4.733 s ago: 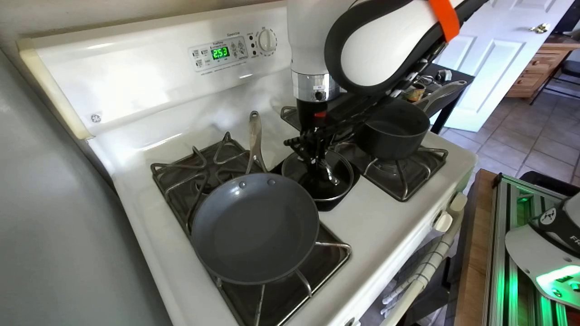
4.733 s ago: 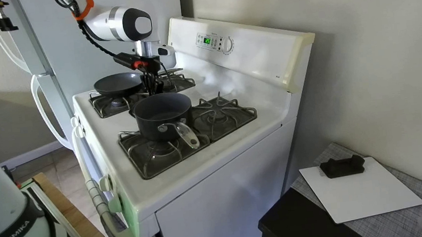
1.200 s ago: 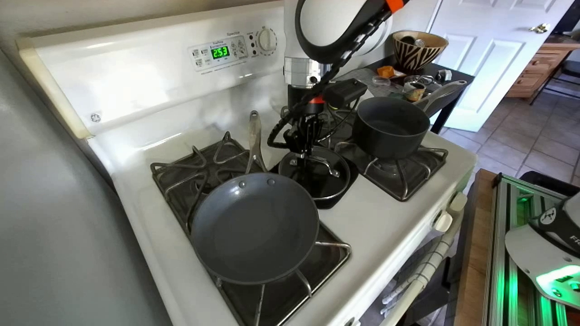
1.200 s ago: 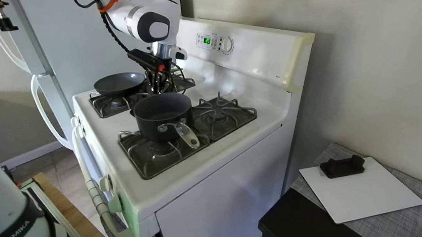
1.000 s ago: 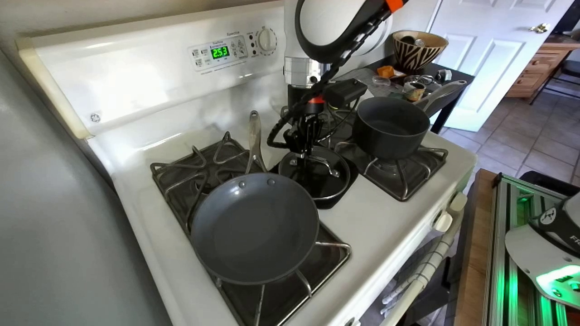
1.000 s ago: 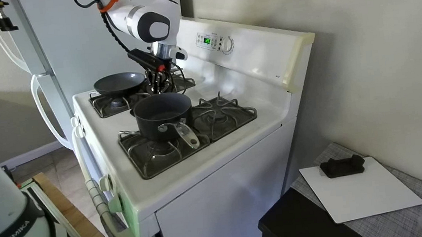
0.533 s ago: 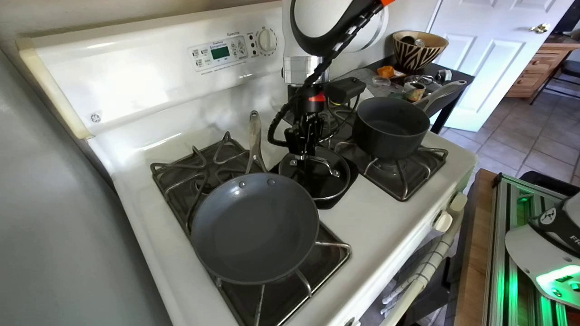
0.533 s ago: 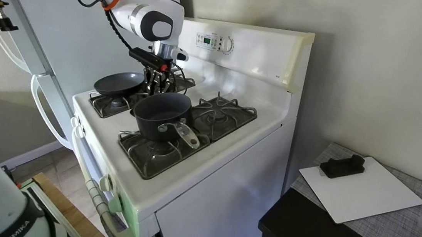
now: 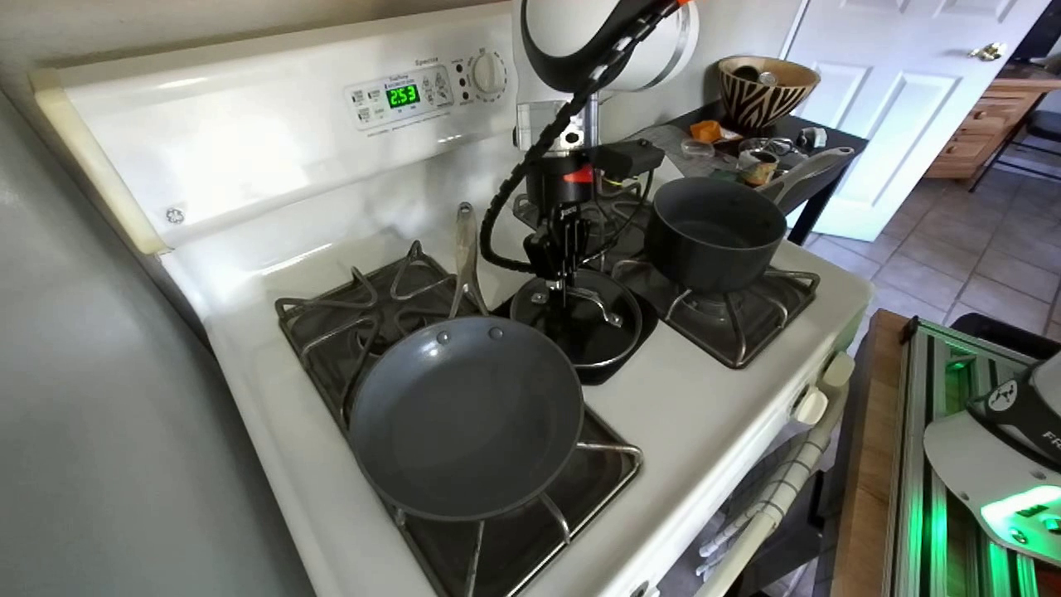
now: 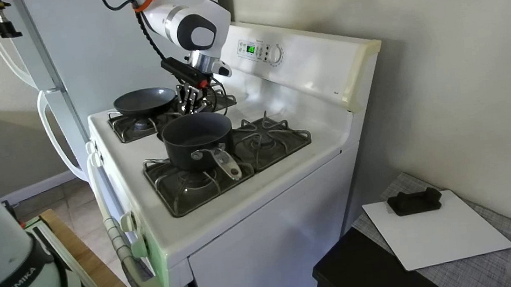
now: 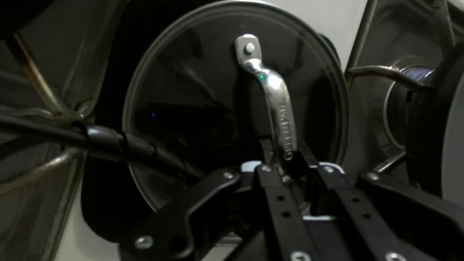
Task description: Put the lid on the right pot, the push the pot backwards
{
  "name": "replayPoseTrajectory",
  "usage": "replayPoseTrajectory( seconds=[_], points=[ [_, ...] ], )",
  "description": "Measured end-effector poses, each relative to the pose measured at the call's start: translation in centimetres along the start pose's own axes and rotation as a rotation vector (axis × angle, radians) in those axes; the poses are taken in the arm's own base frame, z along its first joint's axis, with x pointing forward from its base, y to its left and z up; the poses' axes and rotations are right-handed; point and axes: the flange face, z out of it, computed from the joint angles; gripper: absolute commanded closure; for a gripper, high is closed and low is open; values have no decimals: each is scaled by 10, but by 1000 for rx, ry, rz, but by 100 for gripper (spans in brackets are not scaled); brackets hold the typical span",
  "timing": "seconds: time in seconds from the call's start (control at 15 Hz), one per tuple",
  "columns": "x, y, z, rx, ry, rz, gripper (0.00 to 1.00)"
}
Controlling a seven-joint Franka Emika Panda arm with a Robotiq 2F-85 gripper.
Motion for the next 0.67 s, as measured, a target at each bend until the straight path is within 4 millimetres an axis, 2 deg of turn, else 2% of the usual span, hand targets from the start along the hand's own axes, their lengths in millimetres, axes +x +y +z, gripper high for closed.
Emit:
replayPoseTrajectory(
  seconds=[0.67],
  points=[
    [5,8,-3,62,-34,-19,97]
  ],
)
